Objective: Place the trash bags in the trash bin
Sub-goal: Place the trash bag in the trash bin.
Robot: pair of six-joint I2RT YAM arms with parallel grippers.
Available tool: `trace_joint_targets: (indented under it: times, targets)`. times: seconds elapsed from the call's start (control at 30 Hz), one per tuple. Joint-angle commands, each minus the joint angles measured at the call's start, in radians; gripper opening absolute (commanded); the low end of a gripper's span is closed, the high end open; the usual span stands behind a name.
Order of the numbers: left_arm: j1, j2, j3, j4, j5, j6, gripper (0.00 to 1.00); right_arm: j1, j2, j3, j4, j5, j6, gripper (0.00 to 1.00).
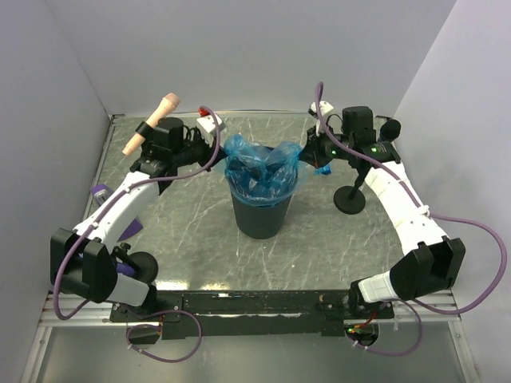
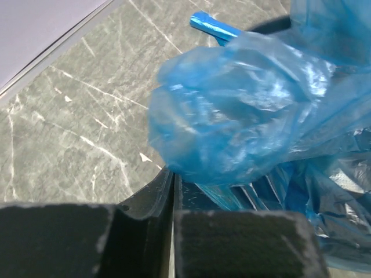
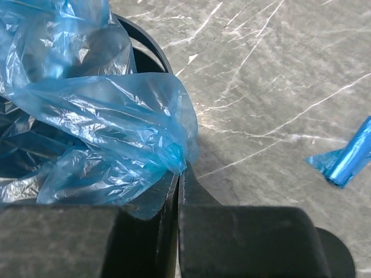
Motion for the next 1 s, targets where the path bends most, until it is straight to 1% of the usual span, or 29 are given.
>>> trace_joint_targets:
  times: [0.0,0.07,0.17,0.23,0.3,0.37,0.43,0.47,0.5,0.6,0.73,0.77,0.87,0.93,0.97]
  targets:
    - [0.037,0.029,0.101,-0.048,0.017,-0.05,0.12,-0.036,0.006,0.05,0.023,-0.075,0.072,0.0]
    - [0.042,0.06,0.158,-0.086,0.035,-0.033,0.16,-0.053,0.016,0.07,0.017,-0.114,0.089,0.0]
    - [0.051,0.089,0.202,-0.114,0.046,-0.057,0.15,-0.085,0.023,0.087,-0.003,-0.172,0.115,0.0]
    - [0.057,0.092,0.204,-0.116,0.075,-0.067,0.1,-0.108,0.022,0.082,-0.013,-0.201,0.133,0.0]
    - [0.066,0.092,0.19,-0.094,0.103,-0.093,0.01,-0.127,0.017,0.061,0.0,-0.238,0.171,0.0]
    - [0.082,0.098,0.178,-0.077,0.162,-0.131,0.01,-0.145,0.025,0.035,0.021,-0.313,0.207,0.0]
    - [0.1,0.109,0.166,-0.076,0.312,-0.162,0.01,-0.153,0.029,0.015,0.05,-0.388,0.268,0.0]
    - [0.108,0.115,0.16,-0.074,0.354,-0.171,0.01,-0.153,0.029,0.004,0.064,-0.394,0.285,0.0]
    - [0.113,0.121,0.155,-0.074,0.377,-0.215,0.01,-0.155,0.034,-0.005,0.082,-0.399,0.314,0.0]
    - [0.145,0.156,0.127,-0.016,0.469,-0.329,0.01,-0.155,0.055,-0.036,0.141,-0.417,0.412,0.0]
    - [0.16,0.212,0.078,0.117,0.512,-0.487,0.01,-0.165,0.103,-0.105,0.237,-0.446,0.567,0.0]
    - [0.16,0.218,0.061,0.172,0.512,-0.523,0.01,-0.165,0.111,-0.122,0.259,-0.459,0.596,0.0]
    - [0.159,0.247,0.014,0.309,0.54,-0.663,0.01,-0.165,0.134,-0.162,0.305,-0.491,0.649,0.0]
    - [0.156,0.271,0.003,0.355,0.56,-0.729,0.01,-0.168,0.147,-0.182,0.325,-0.514,0.673,0.0]
    - [0.154,0.282,0.006,0.349,0.569,-0.731,0.01,-0.168,0.151,-0.192,0.328,-0.514,0.682,0.0]
